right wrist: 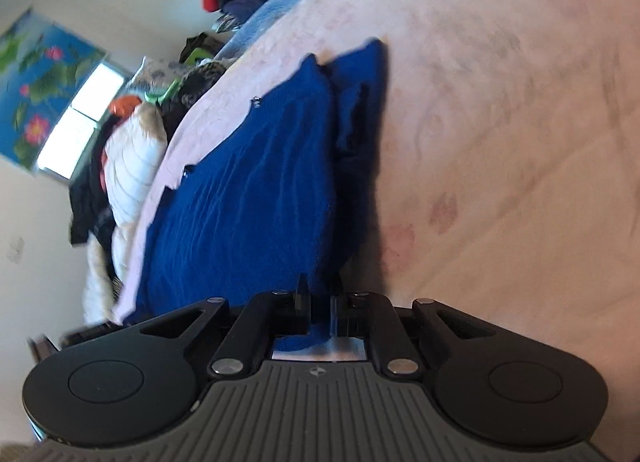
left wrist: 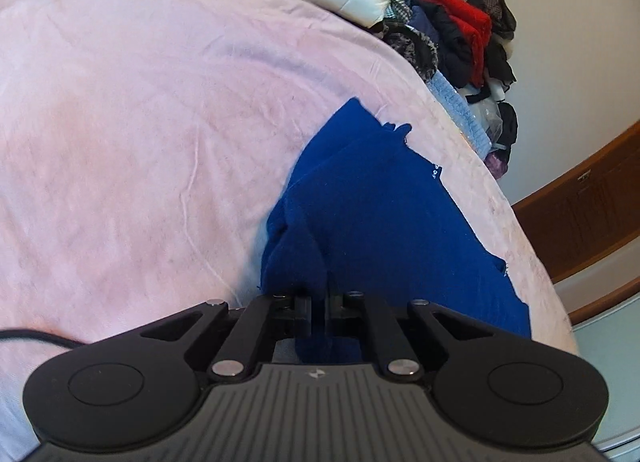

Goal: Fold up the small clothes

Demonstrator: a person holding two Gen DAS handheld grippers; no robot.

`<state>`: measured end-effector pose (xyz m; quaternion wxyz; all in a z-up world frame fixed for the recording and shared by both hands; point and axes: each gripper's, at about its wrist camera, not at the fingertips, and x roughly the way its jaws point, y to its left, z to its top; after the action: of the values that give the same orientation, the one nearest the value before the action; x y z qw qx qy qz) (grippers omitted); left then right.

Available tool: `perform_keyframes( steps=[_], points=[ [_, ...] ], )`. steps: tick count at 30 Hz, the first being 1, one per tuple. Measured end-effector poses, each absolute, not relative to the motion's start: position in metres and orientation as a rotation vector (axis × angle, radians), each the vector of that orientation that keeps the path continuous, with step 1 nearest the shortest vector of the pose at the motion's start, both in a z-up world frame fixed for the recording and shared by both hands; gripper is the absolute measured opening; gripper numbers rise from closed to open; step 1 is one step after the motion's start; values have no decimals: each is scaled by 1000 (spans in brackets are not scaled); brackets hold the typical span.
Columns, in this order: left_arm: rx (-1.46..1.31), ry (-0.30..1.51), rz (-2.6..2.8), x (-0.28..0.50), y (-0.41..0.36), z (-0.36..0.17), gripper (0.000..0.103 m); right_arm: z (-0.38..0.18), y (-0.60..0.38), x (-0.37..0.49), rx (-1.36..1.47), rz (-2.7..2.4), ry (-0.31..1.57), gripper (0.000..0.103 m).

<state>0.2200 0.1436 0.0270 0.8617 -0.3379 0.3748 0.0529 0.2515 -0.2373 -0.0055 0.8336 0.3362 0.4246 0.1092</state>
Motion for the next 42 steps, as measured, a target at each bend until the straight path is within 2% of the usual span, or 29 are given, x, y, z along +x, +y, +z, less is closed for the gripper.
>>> perform_keyframes(
  steps=[3,6,8,10,12,15,16,17,18,23,29,31,34,39,42],
  points=[
    [-603,806,109,219,141,34,5,10,-241,248,630,215,885,11],
    [-589,831,115,223,144,17,5,-12,-247,251,648,192,929,7],
    [-589,845,112,221,144,20,8,-11,-246,249,656,200,930,12],
    [-576,845,111,218,146,23,9,-10,-245,246,701,223,929,31],
    [-522,826,151,207,143,33,11,-6,-244,244,677,207,926,35],
    [-334,715,226,186,127,56,28,18,-231,243,438,101,873,35],
    [-286,679,236,183,121,62,45,26,-225,245,353,74,846,35],
    [-252,651,232,182,114,67,68,34,-217,250,272,62,813,35],
    [-225,626,217,183,107,71,75,39,-212,255,226,62,794,35],
    [-84,600,130,201,67,67,76,53,-184,296,145,101,770,35],
    [-20,768,69,222,48,27,76,39,-146,322,12,112,802,37],
    [-4,761,52,219,50,18,77,28,-140,327,-11,116,834,35],
    [-4,772,23,219,57,18,77,10,-135,324,-81,115,838,34],
    [-3,777,0,224,70,22,77,10,-137,325,-65,120,853,34],
    [-78,690,31,200,81,40,76,9,-138,322,-56,123,845,35]
  ],
)
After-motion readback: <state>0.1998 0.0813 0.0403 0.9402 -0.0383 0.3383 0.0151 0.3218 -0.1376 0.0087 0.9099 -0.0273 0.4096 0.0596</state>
